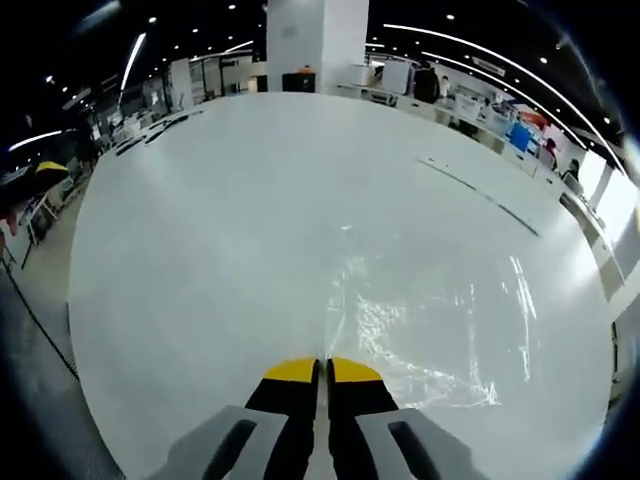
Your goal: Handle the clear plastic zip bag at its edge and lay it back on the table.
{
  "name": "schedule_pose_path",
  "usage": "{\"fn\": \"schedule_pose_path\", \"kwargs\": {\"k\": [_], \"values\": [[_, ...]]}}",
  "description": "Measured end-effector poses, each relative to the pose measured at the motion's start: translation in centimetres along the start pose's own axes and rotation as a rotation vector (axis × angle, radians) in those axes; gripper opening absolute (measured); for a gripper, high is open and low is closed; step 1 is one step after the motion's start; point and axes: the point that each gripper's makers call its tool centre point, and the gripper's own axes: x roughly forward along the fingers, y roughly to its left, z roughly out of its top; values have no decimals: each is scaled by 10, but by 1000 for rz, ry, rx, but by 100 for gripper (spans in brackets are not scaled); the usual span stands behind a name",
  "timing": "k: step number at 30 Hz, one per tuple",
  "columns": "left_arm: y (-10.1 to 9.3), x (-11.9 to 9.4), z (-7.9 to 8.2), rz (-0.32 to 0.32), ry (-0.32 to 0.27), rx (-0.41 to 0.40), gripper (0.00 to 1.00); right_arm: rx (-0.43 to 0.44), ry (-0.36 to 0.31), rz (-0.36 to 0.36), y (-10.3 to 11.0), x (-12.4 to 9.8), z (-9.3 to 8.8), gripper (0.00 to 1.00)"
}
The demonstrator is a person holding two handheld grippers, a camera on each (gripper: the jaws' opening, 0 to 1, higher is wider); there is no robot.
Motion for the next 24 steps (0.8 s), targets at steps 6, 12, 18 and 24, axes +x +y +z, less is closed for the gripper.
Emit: {"fn": "schedule_pose_path", "kwargs": {"k": [6,12,18,24], "values": [[-2,-4,0,8,-13,0,96,22,-20,11,1,-8,-5,8],[-4,-7,3,13,-25,-4,96,51,-78,-21,-7,-9,10,18],[-6,-8,4,17,-27,-3,96,93,-79,-17,-4,0,20,17],[-7,-11,5,25,-29,-5,96,68,-56,-31,-1,-5,14,15]]}}
